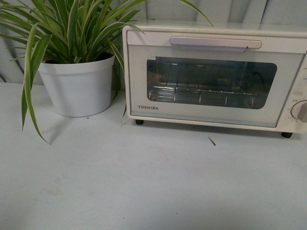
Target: Open oven
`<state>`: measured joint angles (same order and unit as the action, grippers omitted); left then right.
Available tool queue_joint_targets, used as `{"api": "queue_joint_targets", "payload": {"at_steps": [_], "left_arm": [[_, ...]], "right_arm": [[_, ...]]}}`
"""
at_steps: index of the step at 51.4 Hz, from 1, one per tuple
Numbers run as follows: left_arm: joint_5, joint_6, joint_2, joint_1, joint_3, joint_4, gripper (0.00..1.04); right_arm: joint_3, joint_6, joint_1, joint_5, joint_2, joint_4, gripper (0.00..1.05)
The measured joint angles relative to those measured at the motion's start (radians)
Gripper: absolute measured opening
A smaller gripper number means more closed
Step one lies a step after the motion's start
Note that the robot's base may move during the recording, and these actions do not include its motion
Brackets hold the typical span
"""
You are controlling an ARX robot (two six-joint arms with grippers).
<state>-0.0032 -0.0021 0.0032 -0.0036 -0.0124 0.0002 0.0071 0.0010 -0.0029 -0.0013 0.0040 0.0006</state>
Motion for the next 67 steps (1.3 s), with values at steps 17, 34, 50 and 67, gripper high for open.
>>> {"api": "queue_joint_targets", "payload": {"at_steps": [17,34,50,67], "left_arm": [[0.000,0.000,0.000,0.000,0.000,0.000,0.98],[0.000,0.000,0.000,0.000,0.000,0.000,0.98],[0.005,-0.345,0.249,-0.077,-0.072,-0.063,0.98],[0.006,-0.849,1.054,-0.395,-0.300,0.397,0.98]], "right_arm": [[0.000,0.000,0.000,0.000,0.000,0.000,0.95],[0.000,0.000,0.000,0.000,0.000,0.000,0.95],[0.000,0.000,0.000,0.000,0.000,0.000,0.95],[0.000,0.000,0.000,0.000,0.000,0.000,0.95]]}}
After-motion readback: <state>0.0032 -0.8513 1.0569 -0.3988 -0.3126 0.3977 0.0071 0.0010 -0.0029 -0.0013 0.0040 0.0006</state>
